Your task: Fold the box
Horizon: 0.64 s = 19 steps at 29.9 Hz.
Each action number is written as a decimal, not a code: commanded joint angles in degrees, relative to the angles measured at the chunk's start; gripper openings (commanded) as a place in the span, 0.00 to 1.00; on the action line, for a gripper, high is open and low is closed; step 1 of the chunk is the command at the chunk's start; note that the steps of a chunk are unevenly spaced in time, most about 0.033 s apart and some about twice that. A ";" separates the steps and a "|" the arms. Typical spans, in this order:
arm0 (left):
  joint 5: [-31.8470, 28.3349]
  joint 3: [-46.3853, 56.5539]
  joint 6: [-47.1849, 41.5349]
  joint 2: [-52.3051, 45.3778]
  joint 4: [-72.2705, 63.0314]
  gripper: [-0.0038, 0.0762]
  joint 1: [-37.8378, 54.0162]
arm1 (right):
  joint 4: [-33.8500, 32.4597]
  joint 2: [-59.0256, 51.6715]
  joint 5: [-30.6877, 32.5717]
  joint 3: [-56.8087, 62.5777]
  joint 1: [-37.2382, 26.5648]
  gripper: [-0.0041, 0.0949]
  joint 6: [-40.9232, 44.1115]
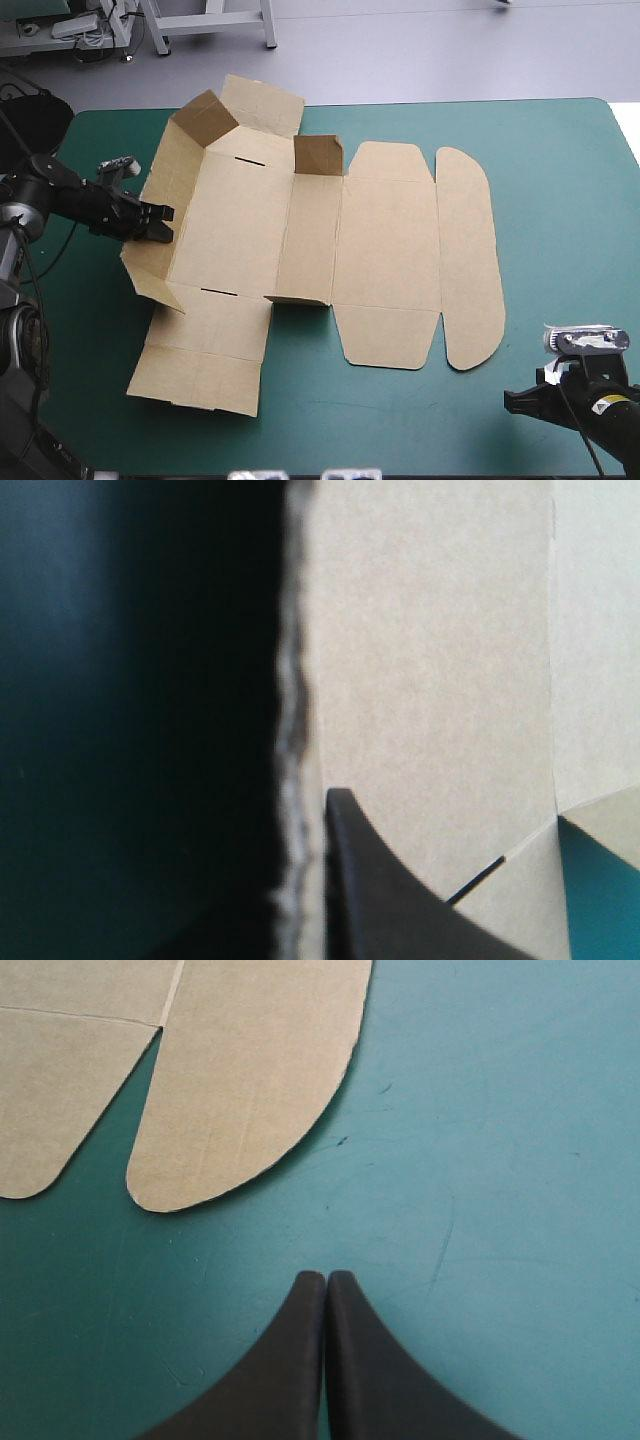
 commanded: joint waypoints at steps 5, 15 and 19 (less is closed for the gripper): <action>3.83 -10.16 17.31 -6.65 5.39 0.04 -11.56 | 0.84 0.55 -2.47 -1.48 0.01 0.03 -0.21; -0.48 -18.49 17.31 -6.75 23.37 0.04 -25.56 | 0.84 0.55 -2.47 -1.48 0.01 0.03 -0.21; -4.88 -19.20 17.31 -6.75 30.60 0.04 -31.87 | 0.84 0.55 -2.47 -1.48 0.01 0.03 -0.21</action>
